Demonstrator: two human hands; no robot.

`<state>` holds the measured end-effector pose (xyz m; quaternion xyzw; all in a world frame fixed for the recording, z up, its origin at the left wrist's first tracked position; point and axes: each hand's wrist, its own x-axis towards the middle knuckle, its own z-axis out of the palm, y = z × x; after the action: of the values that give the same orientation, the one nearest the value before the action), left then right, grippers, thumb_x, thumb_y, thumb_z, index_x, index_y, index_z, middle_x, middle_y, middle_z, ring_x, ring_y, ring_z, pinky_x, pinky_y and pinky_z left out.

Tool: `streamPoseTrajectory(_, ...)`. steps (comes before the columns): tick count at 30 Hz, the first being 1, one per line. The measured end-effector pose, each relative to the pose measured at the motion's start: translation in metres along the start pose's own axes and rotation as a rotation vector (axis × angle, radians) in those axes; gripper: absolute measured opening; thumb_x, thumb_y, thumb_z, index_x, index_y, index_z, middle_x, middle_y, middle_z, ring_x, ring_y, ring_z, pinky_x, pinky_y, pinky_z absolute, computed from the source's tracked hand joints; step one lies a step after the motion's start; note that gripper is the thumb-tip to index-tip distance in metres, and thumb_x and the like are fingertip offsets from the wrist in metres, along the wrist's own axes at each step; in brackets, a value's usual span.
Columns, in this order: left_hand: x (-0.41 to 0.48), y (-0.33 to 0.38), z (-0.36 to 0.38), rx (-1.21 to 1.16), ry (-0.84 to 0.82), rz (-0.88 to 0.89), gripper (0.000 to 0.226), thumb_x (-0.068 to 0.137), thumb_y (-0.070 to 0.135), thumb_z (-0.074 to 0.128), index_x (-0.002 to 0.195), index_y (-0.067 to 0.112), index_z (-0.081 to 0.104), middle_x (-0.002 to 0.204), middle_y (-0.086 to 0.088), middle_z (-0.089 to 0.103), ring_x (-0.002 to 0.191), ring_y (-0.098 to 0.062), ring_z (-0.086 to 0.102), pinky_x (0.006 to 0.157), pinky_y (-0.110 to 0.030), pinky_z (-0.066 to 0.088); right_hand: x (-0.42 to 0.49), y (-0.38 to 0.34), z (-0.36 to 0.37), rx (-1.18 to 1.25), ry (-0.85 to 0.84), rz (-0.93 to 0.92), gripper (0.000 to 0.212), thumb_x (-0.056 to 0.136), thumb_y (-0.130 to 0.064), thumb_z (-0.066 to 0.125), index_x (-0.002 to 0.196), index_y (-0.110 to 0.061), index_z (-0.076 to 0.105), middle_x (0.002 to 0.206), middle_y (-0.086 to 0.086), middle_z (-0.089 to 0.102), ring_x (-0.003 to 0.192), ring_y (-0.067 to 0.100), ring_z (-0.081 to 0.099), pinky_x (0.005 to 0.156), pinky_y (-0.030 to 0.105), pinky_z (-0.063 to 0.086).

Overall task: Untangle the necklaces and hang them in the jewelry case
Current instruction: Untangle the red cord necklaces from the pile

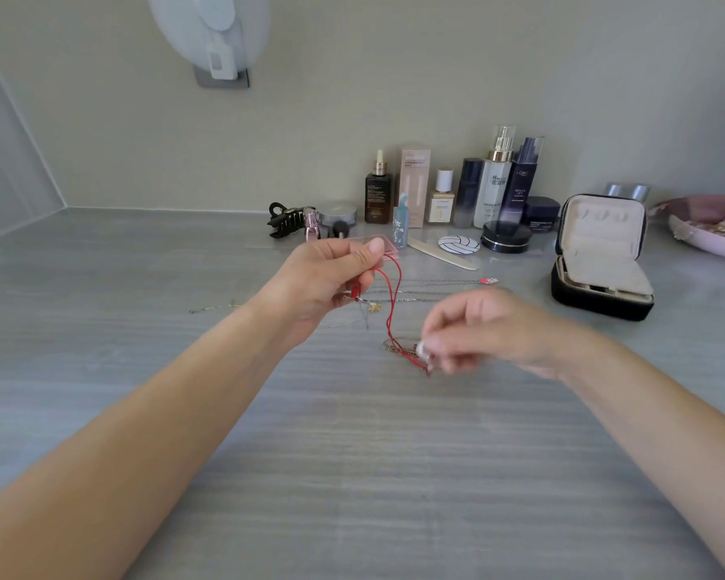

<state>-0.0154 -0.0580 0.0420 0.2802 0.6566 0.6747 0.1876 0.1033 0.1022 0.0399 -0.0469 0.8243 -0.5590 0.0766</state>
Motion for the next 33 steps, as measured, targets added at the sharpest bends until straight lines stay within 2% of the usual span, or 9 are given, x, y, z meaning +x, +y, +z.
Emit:
streamPoseTrajectory(3, -0.002, 0.000, 0.004, -0.002, -0.045, 0.000, 0.031, 0.086, 0.025, 0.057, 0.056, 0.020, 0.065, 0.046, 0.010, 0.053, 0.048, -0.002, 0.044, 0.048, -0.011, 0.036, 0.002, 0.000, 0.013, -0.211, -0.109, 0.011, 0.007, 0.070, -0.026, 0.072, 0.065, -0.023, 0.072, 0.078, 0.003, 0.071, 0.070, 0.005, 0.060, 0.070, 0.016, 0.046)
streamPoseTrajectory(6, -0.005, 0.001, 0.008, 0.018, -0.096, 0.009, 0.023, 0.085, 0.024, 0.057, 0.063, 0.016, 0.058, 0.045, 0.009, 0.053, 0.046, -0.002, 0.045, 0.048, -0.011, 0.037, 0.012, 0.008, 0.015, -0.165, 0.294, -0.055, 0.030, 0.078, -0.035, 0.068, 0.053, -0.019, 0.066, 0.063, 0.003, 0.066, 0.061, 0.010, 0.055, 0.067, 0.027, 0.043)
streamPoseTrajectory(9, -0.007, 0.000, 0.013, 0.041, -0.136, 0.012, 0.023, 0.086, 0.020, 0.056, 0.064, 0.014, 0.055, 0.044, 0.009, 0.053, 0.045, -0.001, 0.046, 0.048, -0.010, 0.038, 0.019, 0.008, 0.011, -0.018, 0.675, -0.148, 0.031, 0.087, -0.020, 0.057, 0.057, -0.016, 0.055, 0.048, -0.008, 0.055, 0.045, 0.000, 0.045, 0.051, 0.015, 0.037)
streamPoseTrajectory(15, -0.010, -0.003, 0.019, 0.100, -0.178, 0.007, 0.021, 0.077, 0.032, 0.061, 0.064, 0.016, 0.059, 0.045, 0.009, 0.054, 0.051, -0.005, 0.045, 0.055, -0.017, 0.036, 0.021, 0.007, 0.019, 0.015, 0.462, -0.053, 0.018, 0.079, -0.005, 0.066, 0.076, -0.021, 0.058, 0.065, 0.004, 0.063, 0.059, 0.016, 0.054, 0.061, 0.028, 0.043)
streamPoseTrajectory(19, -0.010, -0.005, 0.019, 0.108, -0.164, 0.011, 0.021, 0.061, 0.044, 0.066, 0.054, 0.024, 0.065, 0.047, 0.008, 0.056, 0.054, -0.011, 0.048, 0.065, -0.031, 0.035, 0.020, 0.005, 0.028, 0.015, 0.263, -0.001, 0.019, 0.075, -0.005, 0.070, 0.075, -0.021, 0.062, 0.061, -0.007, 0.063, 0.056, 0.004, 0.054, 0.054, 0.012, 0.041)
streamPoseTrajectory(24, -0.008, -0.009, 0.017, 0.168, -0.122, -0.018, 0.024, 0.075, 0.039, 0.067, 0.056, 0.024, 0.064, 0.048, 0.010, 0.056, 0.055, -0.009, 0.047, 0.067, -0.030, 0.033, 0.025, 0.007, 0.031, -0.076, 0.381, -0.030, 0.019, 0.075, -0.008, 0.072, 0.065, -0.024, 0.066, 0.056, -0.007, 0.060, 0.050, -0.003, 0.047, 0.053, 0.009, 0.038)
streamPoseTrajectory(28, -0.007, -0.009, 0.013, 0.195, -0.058, -0.050, 0.023, 0.083, 0.033, 0.060, 0.062, 0.022, 0.059, 0.045, 0.010, 0.055, 0.053, -0.005, 0.043, 0.057, -0.022, 0.029, 0.023, 0.010, 0.027, -0.111, 0.403, -0.069, 0.016, 0.076, -0.013, 0.071, 0.070, -0.028, 0.071, 0.070, 0.017, 0.070, 0.065, 0.009, 0.049, 0.065, 0.022, 0.040)
streamPoseTrajectory(31, -0.006, -0.011, 0.011, 0.180, -0.038, -0.063, 0.022, 0.082, 0.033, 0.062, 0.063, 0.021, 0.060, 0.046, 0.010, 0.057, 0.053, -0.007, 0.043, 0.056, -0.022, 0.028, 0.023, 0.011, 0.026, -0.138, 0.427, -0.086, 0.005, 0.078, -0.015, 0.069, 0.078, -0.018, 0.073, 0.059, 0.002, 0.054, 0.052, 0.001, 0.038, 0.051, 0.014, 0.034)
streamPoseTrajectory(33, -0.004, -0.012, 0.011, 0.147, -0.036, -0.062, 0.021, 0.080, 0.032, 0.063, 0.062, 0.021, 0.061, 0.046, 0.008, 0.058, 0.054, -0.010, 0.043, 0.059, -0.025, 0.029, 0.024, 0.013, 0.024, -0.154, 0.456, -0.095, 0.005, 0.079, -0.018, 0.069, 0.078, -0.018, 0.074, 0.061, 0.010, 0.054, 0.059, 0.005, 0.040, 0.056, 0.018, 0.035)
